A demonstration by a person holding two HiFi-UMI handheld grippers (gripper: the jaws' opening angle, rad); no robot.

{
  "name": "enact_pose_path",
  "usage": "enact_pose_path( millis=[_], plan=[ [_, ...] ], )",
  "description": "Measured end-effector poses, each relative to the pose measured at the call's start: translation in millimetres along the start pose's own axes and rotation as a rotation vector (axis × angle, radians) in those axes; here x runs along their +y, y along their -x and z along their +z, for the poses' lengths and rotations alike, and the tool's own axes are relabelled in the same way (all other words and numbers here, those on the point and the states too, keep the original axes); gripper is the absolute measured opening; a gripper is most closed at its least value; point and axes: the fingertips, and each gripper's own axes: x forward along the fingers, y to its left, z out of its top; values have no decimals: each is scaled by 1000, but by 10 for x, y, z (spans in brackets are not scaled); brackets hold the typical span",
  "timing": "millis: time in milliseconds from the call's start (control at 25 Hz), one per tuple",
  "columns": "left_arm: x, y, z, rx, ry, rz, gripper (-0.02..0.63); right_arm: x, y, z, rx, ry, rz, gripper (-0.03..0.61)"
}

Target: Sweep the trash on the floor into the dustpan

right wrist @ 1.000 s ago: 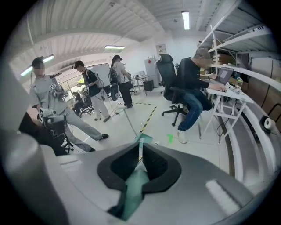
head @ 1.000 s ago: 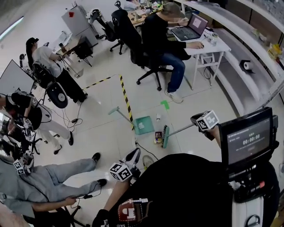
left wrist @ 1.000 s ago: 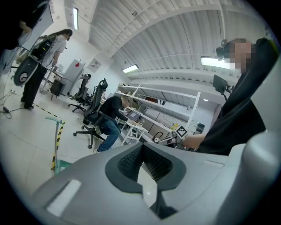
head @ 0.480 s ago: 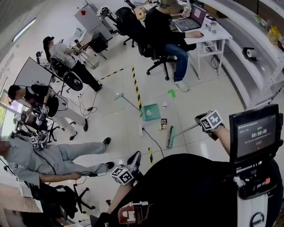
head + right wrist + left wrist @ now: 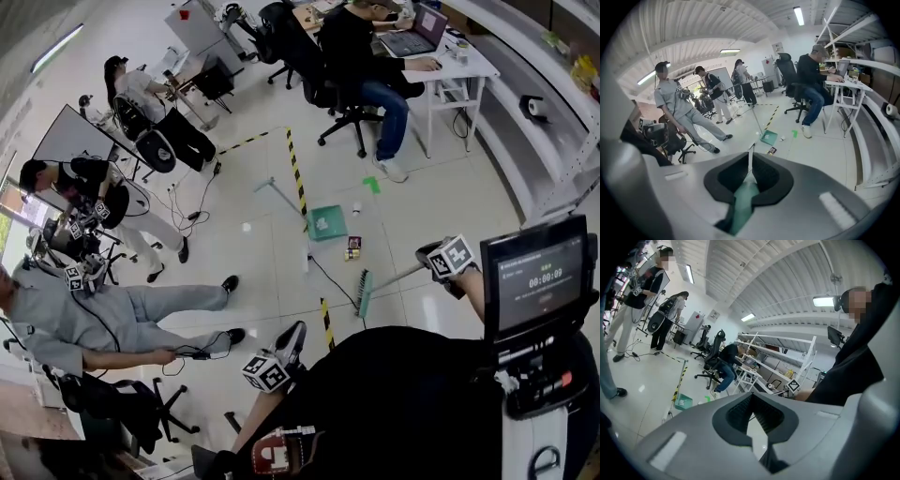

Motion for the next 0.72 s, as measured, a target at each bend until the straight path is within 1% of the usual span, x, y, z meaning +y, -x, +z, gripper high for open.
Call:
enact_pose_path(
  millis=[120, 240, 360, 440, 560, 640, 720],
  plan=[
    [310, 351, -82, 9, -10, -45, -2, 426, -145, 1, -2, -17, -28, 23],
    [657, 724, -228, 49, -23, -107, -2, 854, -271, -60, -14, -74, -74, 23],
    [793, 1066, -243, 80, -35, -159, -2, 1214, -216, -108, -28, -113, -111, 23],
    [874, 1219, -208, 93, -50, -175, -2, 1403, -133, -133, -33, -126, -132, 23],
    [923, 1274, -208, 83, -57, -189, -2, 1550, -1, -209, -33, -130, -154, 23],
    [841, 1211, -226, 77, -71, -193, -2, 1517, 82, -297, -31, -125, -160, 23],
    [720, 1093, -224, 61, -75, -189, -2, 1392, 179, -402, -30, -119, -163, 23]
  ],
)
